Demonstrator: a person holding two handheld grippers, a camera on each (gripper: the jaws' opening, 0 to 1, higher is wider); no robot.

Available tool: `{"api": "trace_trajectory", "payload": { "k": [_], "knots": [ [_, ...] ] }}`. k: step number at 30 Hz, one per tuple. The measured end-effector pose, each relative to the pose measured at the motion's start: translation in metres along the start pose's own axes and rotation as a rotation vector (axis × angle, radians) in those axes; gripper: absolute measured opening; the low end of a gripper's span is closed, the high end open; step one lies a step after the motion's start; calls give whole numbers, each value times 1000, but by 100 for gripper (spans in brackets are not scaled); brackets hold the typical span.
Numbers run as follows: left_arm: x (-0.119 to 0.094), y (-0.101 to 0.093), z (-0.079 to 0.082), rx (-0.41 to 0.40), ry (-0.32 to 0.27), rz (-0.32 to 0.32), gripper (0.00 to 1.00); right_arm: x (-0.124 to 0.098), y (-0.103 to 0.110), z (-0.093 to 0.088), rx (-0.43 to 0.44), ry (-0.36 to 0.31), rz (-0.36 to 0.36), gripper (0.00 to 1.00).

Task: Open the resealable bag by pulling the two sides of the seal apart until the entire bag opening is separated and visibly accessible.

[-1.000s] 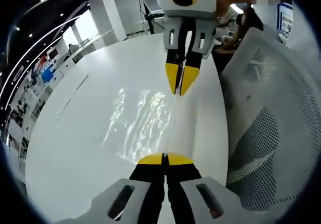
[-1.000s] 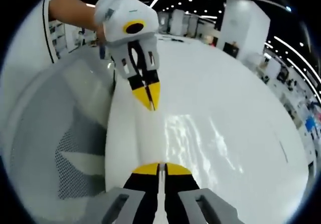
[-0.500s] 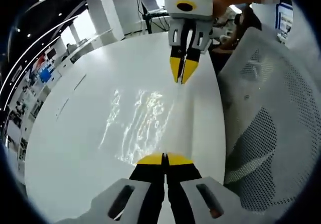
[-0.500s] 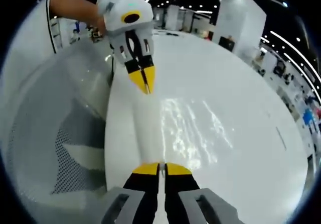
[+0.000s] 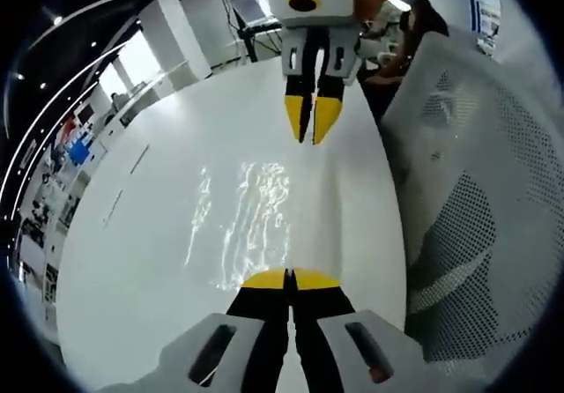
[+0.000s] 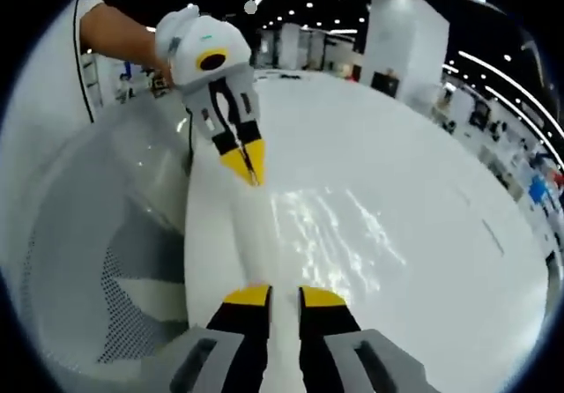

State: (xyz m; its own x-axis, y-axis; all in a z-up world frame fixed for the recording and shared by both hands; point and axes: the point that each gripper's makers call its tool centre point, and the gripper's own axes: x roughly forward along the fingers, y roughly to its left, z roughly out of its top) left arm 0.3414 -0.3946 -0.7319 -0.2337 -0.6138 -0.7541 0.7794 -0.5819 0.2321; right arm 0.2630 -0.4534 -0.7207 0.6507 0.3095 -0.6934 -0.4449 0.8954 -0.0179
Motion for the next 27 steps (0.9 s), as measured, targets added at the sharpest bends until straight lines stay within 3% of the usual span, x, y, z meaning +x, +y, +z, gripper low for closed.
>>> {"api": "trace_trajectory", "payload": {
  "k": [11,27],
  "knots": [
    [2,1,4,83,-6,14,0,7,-4,25,-7,-35,-5,8],
    [2,2,5,123,-15,22,0,20,-3,17,1,31,49,7]
  ]
}}
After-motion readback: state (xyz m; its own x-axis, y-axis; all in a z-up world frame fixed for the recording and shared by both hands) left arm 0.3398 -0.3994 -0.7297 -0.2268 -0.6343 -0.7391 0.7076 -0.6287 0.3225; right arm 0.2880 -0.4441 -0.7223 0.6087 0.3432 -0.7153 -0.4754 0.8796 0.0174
